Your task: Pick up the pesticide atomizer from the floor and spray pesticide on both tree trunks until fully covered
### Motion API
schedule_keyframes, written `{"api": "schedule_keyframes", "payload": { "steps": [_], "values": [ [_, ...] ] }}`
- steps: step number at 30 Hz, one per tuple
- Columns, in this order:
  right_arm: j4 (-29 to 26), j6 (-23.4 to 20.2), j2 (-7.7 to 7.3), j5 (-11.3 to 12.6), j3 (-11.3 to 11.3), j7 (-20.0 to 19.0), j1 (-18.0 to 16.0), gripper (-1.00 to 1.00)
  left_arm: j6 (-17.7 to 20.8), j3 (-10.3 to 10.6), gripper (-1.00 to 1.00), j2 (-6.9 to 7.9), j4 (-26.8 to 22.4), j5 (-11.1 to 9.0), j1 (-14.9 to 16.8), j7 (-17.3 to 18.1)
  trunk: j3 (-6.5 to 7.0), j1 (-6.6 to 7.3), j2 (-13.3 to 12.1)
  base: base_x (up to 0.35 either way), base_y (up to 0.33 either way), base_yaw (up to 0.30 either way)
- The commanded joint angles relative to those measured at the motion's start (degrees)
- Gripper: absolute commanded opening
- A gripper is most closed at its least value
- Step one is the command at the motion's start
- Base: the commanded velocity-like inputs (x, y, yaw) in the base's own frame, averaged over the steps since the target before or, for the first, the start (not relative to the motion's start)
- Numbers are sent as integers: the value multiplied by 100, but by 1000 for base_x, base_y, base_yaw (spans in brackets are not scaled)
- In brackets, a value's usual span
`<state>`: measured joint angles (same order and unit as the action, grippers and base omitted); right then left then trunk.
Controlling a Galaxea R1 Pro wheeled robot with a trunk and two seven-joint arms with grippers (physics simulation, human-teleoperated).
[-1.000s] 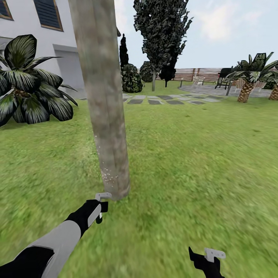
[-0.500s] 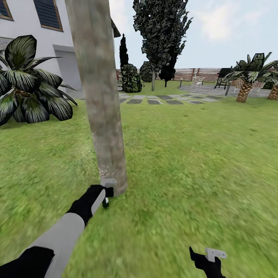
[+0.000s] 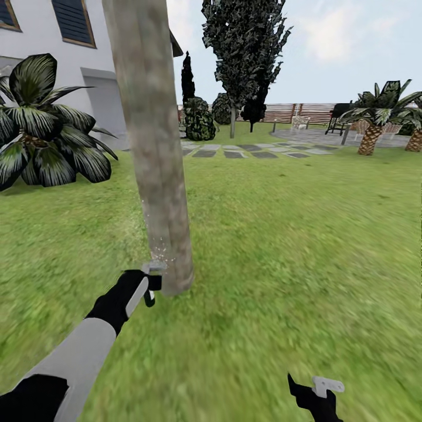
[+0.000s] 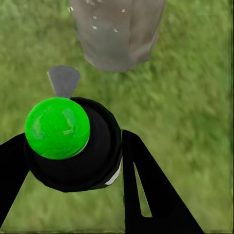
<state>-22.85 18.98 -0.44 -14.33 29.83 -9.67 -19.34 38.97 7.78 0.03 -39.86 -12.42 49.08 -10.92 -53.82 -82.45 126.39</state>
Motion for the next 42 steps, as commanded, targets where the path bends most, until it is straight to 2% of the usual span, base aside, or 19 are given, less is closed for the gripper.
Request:
{"api": "schedule_keyframes", "payload": {
  "steps": [1, 2, 3, 4, 6, 9, 12, 14, 15, 17, 19, 23, 24, 27, 29, 33, 36, 39, 42],
  "values": [
    [0, 0, 0, 0, -1, 0, 0, 100, 62, 2, -100, -4, -30, 15, 2, 33, 0, 0, 0, -157, 0, 0],
    [0, 0, 0, 0, -1, 0, 0, 100, 176, 0, -100, 26, -81, 18, 32, 135, 0, 0, 0, -64, 0, 0],
    [0, 0, 0, 0, 3, 0, 0, 100, 255, -10, -100, 100, -106, 29, 255, 319, 0, 0, 0, -13, 0, 0],
    [0, 0, 0, 0, 5, 0, 0, 100, 440, -22, -100, 326, -112, 21, 442, 432, 0, 0, 0, -4, 0, 0],
    [0, -1, 0, 0, 5, 0, 0, 100, 585, -21, -100, 478, -122, 0, 496, 465, 0, 0, 0, -2, 0, 0],
    [0, 0, 0, 0, 0, 0, 0, 100, 653, -3, -100, 376, -163, 4, 513, 494, 0, 0, 0, 0, 0, 0],
    [0, -1, 0, 0, 4, 0, 0, 100, 839, 5, -100, 103, -226, 20, 518, 556, 0, 0, 0, 0, 0, 0],
    [0, -1, 0, 0, 5, 0, 0, 100, 1105, 11, -100, -156, -374, 21, 615, 571, 0, 0, 0, 0, 0, 0],
    [0, 0, 0, 0, 5, 0, 0, 100, 1177, 9, -100, -207, -400, 20, 678, 572, 0, 0, 0, 0, 0, 0],
    [0, 0, 0, 0, 4, 0, 0, 100, 1215, 6, -100, -192, -413, 20, 714, 573, 0, 0, 0, 0, 0, 0],
    [0, -2, 0, 0, 5, 0, 0, 100, 1231, -2, -100, -81, -409, 26, 727, 574, 0, 0, 0, 0, 0, 0],
    [0, -3, 0, 0, 5, 0, 0, 100, 1418, -12, -100, 340, -410, -18, 957, 582, 0, 0, 0, 0, 0, 0],
    [0, -4, 0, 0, 5, 0, 0, 100, 1491, -11, -100, 377, -414, -23, 987, 582, 0, 0, 0, 0, 0, 0],
    [0, -5, 0, 0, 5, 0, 0, 100, 1536, -5, -100, 291, -417, -29, 1006, 582, 0, 0, 0, 0, 0, 0],
    [0, -5, 0, 0, 5, 0, 0, 100, 1547, -4, -100, 86, -417, -25, 1076, 582, 0, 0, 0, 0, 0, 0],
    [0, -4, 0, 0, 5, 0, 0, 100, 1753, -4, -100, -100, -417, -24, 1333, 582, 0, 0, 0, 0, 0, 0],
    [0, -6, 0, 0, 5, 0, 0, 100, 1797, -22, -100, -31, -411, -32, 1410, 582, 0, 0, 0, 0, 0, 0],
    [0, -7, 0, 0, 5, 0, 0, 100, 1814, -38, -100, 279, -407, -47, 1510, 592, 0, 0, 0, 0, 0, 0],
    [0, -7, 0, 0, 5, 0, 0, 100, 1823, -25, -100, 351, -404, -35, 1615, 1001, 0, 0, 0, 0, 0, 0]
  ]
}}
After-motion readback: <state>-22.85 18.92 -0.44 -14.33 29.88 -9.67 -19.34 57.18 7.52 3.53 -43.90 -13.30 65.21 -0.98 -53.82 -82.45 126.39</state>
